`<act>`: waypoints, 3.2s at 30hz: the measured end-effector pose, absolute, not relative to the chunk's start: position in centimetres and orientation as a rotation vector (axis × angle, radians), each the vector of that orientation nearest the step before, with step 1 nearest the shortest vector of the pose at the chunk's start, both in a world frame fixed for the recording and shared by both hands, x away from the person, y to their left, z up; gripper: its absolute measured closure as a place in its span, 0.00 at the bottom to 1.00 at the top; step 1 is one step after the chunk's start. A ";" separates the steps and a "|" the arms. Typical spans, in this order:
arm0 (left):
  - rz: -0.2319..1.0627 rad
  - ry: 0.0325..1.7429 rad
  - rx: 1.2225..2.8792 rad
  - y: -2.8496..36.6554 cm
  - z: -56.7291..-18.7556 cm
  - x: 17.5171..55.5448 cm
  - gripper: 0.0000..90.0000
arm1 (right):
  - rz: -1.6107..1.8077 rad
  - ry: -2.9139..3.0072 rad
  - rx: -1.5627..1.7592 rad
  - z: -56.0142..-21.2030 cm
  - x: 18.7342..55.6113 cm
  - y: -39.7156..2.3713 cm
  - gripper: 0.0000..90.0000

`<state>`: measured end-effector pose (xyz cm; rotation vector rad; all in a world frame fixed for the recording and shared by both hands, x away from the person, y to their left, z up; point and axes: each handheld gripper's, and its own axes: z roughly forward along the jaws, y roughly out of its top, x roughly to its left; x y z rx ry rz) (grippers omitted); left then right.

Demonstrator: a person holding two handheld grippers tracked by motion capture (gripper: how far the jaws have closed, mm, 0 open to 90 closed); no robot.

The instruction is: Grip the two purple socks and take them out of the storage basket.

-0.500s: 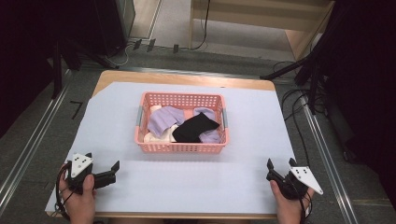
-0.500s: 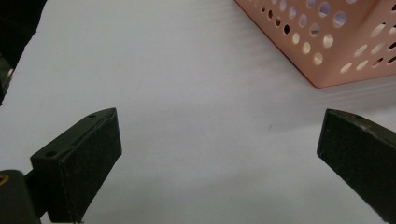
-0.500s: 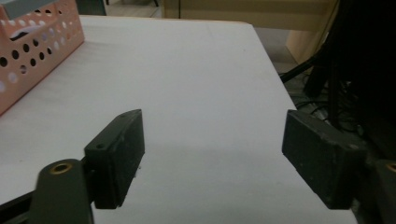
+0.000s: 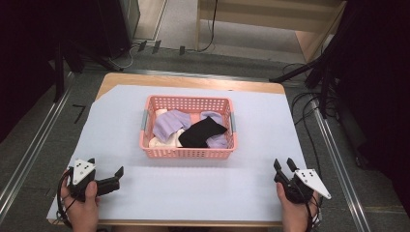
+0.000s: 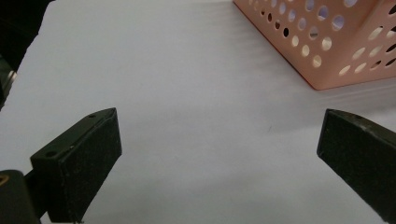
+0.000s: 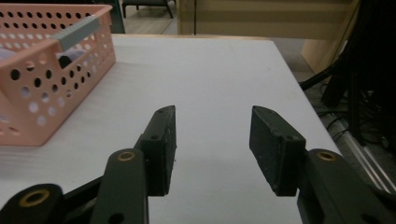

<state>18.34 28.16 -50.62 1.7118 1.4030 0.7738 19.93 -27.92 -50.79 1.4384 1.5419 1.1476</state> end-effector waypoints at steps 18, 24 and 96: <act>0.786 1.406 1.703 28.2 -50.6 18.2 0.01 | 1.313 1.687 1.464 -47.8 23.2 -21.6 0.69; 0.787 1.410 1.704 28.1 -50.6 18.2 0.01 | 1.360 1.725 1.449 -47.0 24.7 -18.5 0.66; 0.739 1.466 1.704 28.0 -50.6 19.6 0.01 | 1.334 2.088 1.422 -44.9 33.6 1.0 0.98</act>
